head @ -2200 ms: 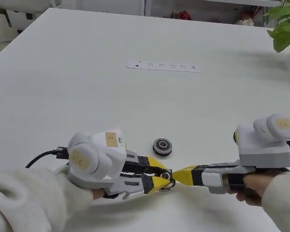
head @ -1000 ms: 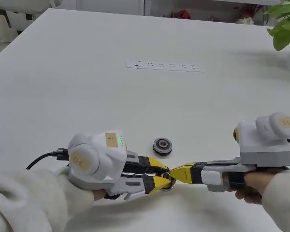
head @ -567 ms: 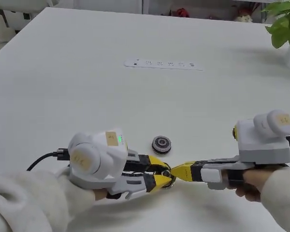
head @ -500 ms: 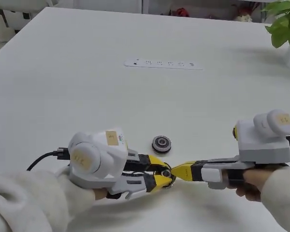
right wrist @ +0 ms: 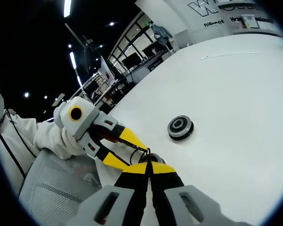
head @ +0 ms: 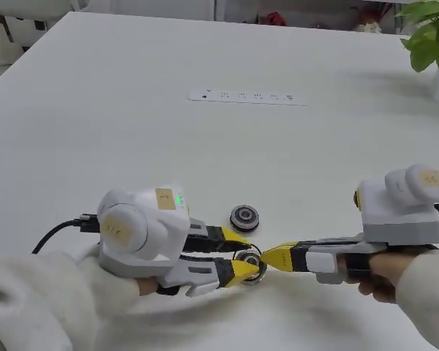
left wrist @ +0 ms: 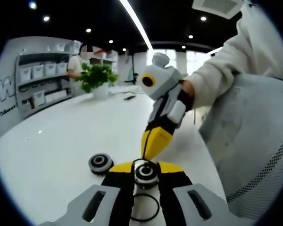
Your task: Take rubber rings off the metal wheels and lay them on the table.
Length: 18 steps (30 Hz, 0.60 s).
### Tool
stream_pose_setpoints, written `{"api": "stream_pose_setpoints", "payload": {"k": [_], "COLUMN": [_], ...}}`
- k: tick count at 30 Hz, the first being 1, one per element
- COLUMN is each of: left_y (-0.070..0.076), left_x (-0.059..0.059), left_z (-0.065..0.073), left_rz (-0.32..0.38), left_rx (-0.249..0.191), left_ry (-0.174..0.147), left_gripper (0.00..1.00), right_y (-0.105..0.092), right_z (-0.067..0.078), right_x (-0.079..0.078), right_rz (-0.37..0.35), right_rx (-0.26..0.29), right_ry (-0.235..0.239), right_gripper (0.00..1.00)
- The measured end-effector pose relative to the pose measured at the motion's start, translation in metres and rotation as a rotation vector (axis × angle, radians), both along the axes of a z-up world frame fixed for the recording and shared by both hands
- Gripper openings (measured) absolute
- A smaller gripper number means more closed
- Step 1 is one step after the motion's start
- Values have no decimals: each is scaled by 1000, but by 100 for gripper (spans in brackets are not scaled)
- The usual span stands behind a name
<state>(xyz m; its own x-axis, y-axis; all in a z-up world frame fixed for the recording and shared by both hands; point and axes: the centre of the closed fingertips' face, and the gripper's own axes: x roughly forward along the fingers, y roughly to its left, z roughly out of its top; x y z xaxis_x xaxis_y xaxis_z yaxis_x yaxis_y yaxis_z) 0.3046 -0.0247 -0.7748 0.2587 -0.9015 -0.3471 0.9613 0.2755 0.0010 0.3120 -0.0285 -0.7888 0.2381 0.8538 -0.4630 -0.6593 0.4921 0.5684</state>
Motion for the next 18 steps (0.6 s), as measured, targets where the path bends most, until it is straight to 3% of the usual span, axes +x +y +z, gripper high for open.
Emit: {"api": "stream_pose_setpoints", "payload": {"k": [9,16,18], "left_y": [11,13,13], "left_x": [5,1,1], "left_z": [26,38,40], "left_rz": [22,-6,-9], "left_rx": [-35,-22,-17], "left_ry": [-33,-85,-87], "left_gripper": [30,42,46], "right_y": [2,0,0], "right_z": [5,10,12], "right_x": [0,1,1], "right_rz": [0,-10,-14], "right_rx": [9,24,28], "right_ry": [-12,-14,-19], "right_gripper": [0,0,0]}}
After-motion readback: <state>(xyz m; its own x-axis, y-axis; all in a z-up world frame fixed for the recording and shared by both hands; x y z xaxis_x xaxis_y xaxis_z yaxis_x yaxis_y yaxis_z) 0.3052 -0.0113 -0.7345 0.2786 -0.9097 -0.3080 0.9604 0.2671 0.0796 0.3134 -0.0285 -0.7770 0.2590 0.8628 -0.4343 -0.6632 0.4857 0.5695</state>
